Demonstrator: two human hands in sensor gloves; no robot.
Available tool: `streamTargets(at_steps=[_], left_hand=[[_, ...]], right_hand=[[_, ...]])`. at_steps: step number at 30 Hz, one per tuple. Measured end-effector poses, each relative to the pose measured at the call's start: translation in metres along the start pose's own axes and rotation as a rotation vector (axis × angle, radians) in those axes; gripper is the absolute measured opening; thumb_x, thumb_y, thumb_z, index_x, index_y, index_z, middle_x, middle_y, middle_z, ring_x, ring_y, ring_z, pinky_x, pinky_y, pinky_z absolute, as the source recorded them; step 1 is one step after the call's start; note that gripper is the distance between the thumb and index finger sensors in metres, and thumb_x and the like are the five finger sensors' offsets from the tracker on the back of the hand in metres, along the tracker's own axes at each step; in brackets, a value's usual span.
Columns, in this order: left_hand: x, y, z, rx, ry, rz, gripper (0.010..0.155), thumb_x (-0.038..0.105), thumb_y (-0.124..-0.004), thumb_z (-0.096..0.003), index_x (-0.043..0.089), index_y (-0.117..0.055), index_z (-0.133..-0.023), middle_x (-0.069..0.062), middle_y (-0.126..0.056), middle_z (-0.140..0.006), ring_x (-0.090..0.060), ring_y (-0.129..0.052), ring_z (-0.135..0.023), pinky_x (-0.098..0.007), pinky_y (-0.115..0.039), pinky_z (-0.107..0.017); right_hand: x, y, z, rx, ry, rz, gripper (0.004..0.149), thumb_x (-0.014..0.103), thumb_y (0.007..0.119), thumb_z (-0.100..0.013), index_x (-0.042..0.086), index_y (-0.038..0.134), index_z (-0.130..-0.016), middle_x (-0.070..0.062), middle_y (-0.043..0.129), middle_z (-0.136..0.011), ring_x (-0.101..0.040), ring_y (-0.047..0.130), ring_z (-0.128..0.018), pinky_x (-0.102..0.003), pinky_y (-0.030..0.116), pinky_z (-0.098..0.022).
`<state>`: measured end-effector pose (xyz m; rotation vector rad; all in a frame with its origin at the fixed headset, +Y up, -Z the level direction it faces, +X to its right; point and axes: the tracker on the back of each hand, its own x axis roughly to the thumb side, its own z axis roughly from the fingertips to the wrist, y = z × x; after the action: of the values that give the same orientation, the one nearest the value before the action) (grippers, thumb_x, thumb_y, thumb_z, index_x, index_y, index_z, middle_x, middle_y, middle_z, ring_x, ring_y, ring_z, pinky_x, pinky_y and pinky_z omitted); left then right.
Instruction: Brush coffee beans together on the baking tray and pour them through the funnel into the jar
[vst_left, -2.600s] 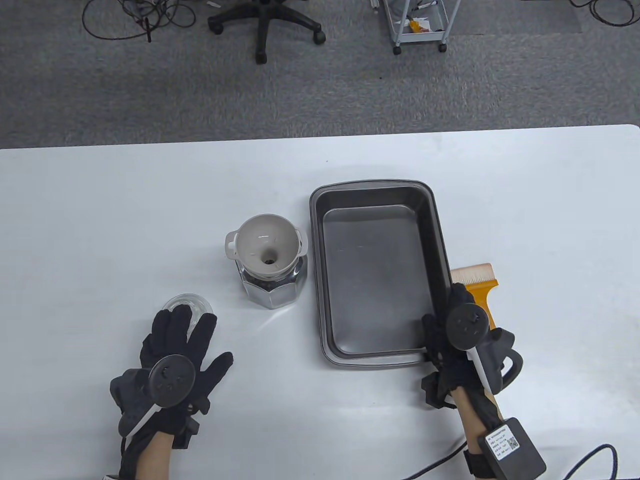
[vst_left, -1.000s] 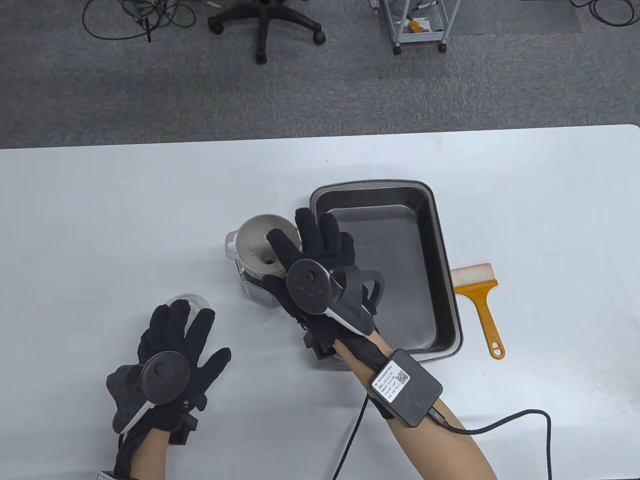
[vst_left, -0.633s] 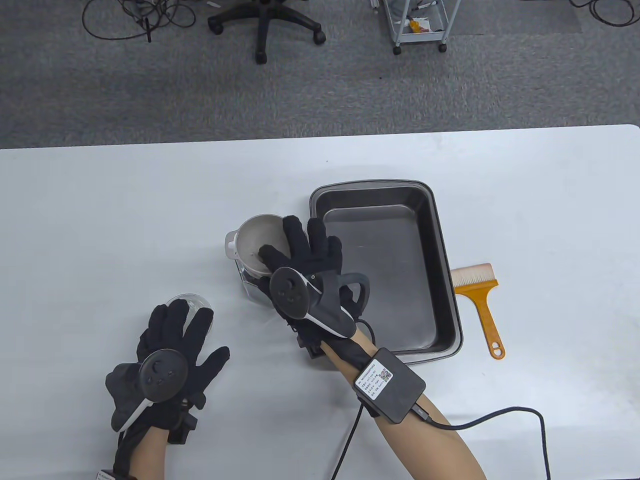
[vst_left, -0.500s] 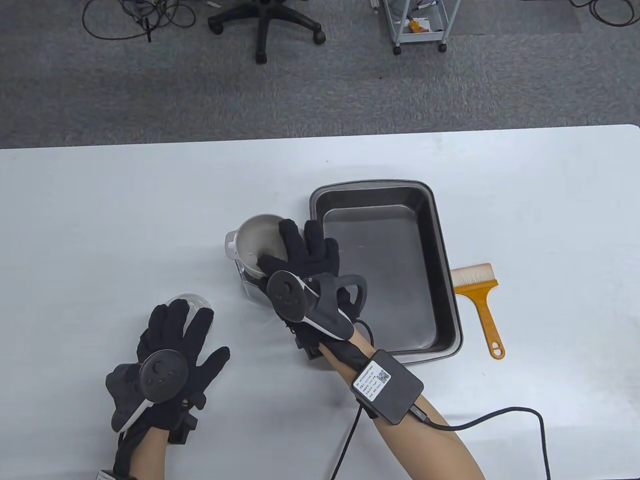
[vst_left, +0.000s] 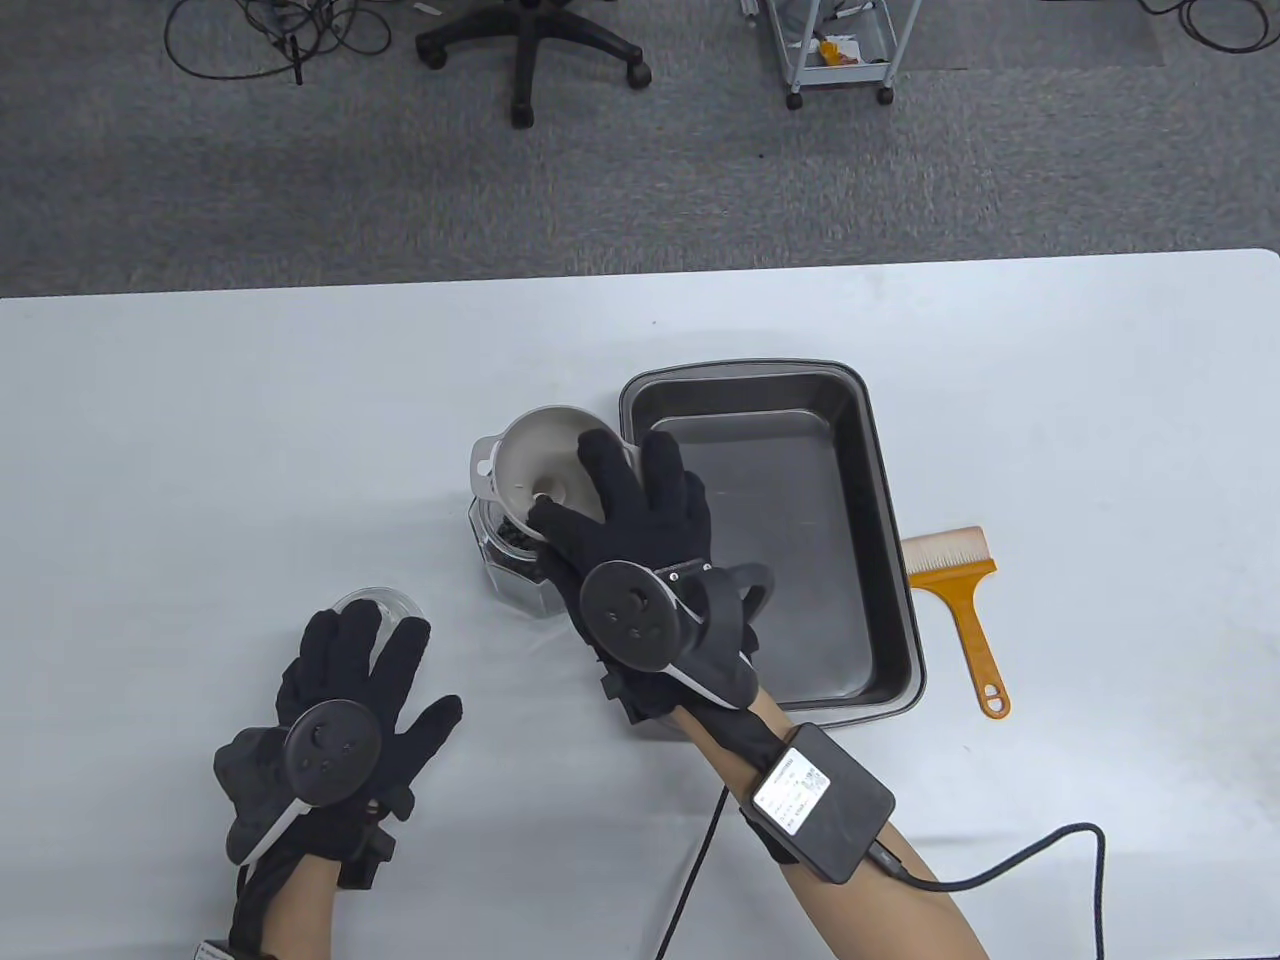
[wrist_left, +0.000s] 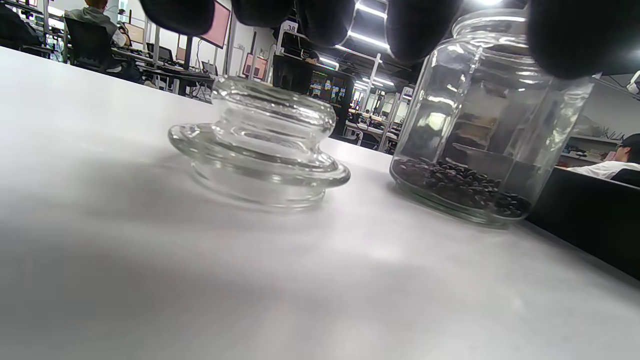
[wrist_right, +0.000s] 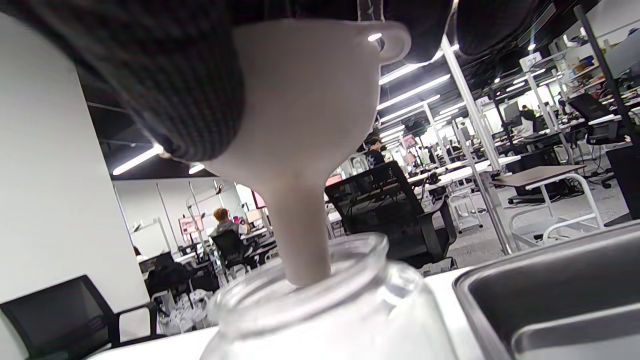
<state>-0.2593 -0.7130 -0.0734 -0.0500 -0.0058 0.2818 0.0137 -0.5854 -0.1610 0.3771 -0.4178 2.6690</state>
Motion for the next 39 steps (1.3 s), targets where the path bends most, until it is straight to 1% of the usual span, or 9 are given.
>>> streamTargets(at_steps=[2, 5, 12, 15, 22, 26, 31, 37, 39], left_hand=[[0.0, 0.0, 0.0, 0.0, 0.001, -0.004, 0.079, 0.078, -0.073, -0.0428, 0.047, -0.048, -0.111, -0.004, -0.04, -0.126, -0.041, -0.035, -0.116, -0.064, -0.047, -0.08], [0.001, 0.001, 0.0, 0.005, 0.001, -0.008, 0.079, 0.078, -0.073, -0.0429, 0.047, -0.048, -0.111, -0.003, -0.04, -0.126, -0.041, -0.034, -0.116, -0.064, -0.047, -0.08], [0.003, 0.002, 0.003, 0.018, -0.001, -0.029, 0.079, 0.078, -0.073, -0.0428, 0.047, -0.048, -0.111, -0.004, -0.04, -0.126, -0.041, -0.035, -0.116, -0.064, -0.047, -0.08], [0.001, 0.001, 0.003, 0.014, 0.009, -0.033, 0.079, 0.078, -0.073, -0.0429, 0.046, -0.048, -0.111, -0.004, -0.04, -0.126, -0.041, -0.035, -0.116, -0.064, -0.047, -0.08], [-0.003, 0.0, 0.003, 0.014, 0.029, -0.026, 0.079, 0.078, -0.073, -0.0429, 0.047, -0.048, -0.111, -0.004, -0.04, -0.126, -0.041, -0.035, -0.116, -0.064, -0.047, -0.08], [-0.004, 0.0, 0.003, 0.019, 0.033, -0.022, 0.079, 0.078, -0.073, -0.043, 0.047, -0.048, -0.111, -0.003, -0.04, -0.126, -0.041, -0.035, -0.116, -0.064, -0.047, -0.08], [-0.004, -0.004, 0.004, 0.008, 0.044, -0.037, 0.079, 0.078, -0.073, -0.0428, 0.047, -0.048, -0.111, -0.004, -0.04, -0.126, -0.041, -0.035, -0.116, -0.064, -0.047, -0.08], [-0.003, -0.005, 0.004, 0.021, 0.047, -0.04, 0.08, 0.078, -0.073, -0.0429, 0.046, -0.046, -0.111, -0.003, -0.039, -0.126, -0.041, -0.035, -0.116, -0.064, -0.047, -0.08], [-0.002, -0.007, 0.004, 0.017, 0.05, -0.054, 0.081, 0.078, -0.073, -0.0427, 0.046, -0.045, -0.111, -0.003, -0.039, -0.126, -0.041, -0.035, -0.116, -0.064, -0.048, -0.08]], right_hand=[[-0.006, -0.007, 0.003, -0.012, 0.009, -0.008, 0.04, 0.048, 0.09, -0.041, 0.044, 0.086, -0.08, -0.005, 0.06, -0.115, -0.052, 0.054, -0.103, -0.067, 0.057, -0.071], [-0.025, -0.018, 0.014, -0.04, 0.038, -0.016, 0.04, 0.048, 0.091, -0.041, 0.044, 0.086, -0.08, -0.005, 0.061, -0.115, -0.052, 0.053, -0.103, -0.067, 0.057, -0.071], [-0.076, -0.026, 0.044, -0.056, 0.143, -0.008, 0.041, 0.048, 0.09, -0.041, 0.043, 0.085, -0.081, -0.005, 0.063, -0.114, -0.052, 0.055, -0.103, -0.067, 0.058, -0.07], [-0.1, -0.022, 0.06, -0.036, 0.205, -0.007, 0.042, 0.048, 0.089, -0.041, 0.042, 0.083, -0.082, -0.004, 0.066, -0.113, -0.053, 0.056, -0.102, -0.067, 0.06, -0.069], [-0.137, -0.01, 0.092, 0.012, 0.31, 0.005, 0.043, 0.048, 0.087, -0.042, 0.038, 0.082, -0.084, -0.004, 0.072, -0.111, -0.055, 0.064, -0.098, -0.066, 0.064, -0.067], [-0.149, -0.004, 0.105, 0.032, 0.338, 0.015, 0.042, 0.048, 0.086, -0.043, 0.038, 0.081, -0.083, -0.004, 0.073, -0.11, -0.055, 0.068, -0.096, -0.066, 0.067, -0.066], [-0.162, 0.008, 0.112, 0.076, 0.391, -0.006, 0.042, 0.049, 0.085, -0.043, 0.035, 0.082, -0.083, -0.005, 0.078, -0.107, -0.052, 0.076, -0.092, -0.063, 0.071, -0.064], [-0.167, 0.018, 0.12, 0.164, 0.406, 0.0, 0.043, 0.049, 0.085, -0.043, 0.032, 0.082, -0.083, -0.007, 0.082, -0.104, -0.048, 0.085, -0.087, -0.06, 0.077, -0.061], [-0.168, 0.018, 0.121, 0.173, 0.41, 0.001, 0.044, 0.049, 0.084, -0.043, 0.03, 0.082, -0.083, -0.008, 0.084, -0.103, -0.048, 0.09, -0.084, -0.061, 0.079, -0.059]])
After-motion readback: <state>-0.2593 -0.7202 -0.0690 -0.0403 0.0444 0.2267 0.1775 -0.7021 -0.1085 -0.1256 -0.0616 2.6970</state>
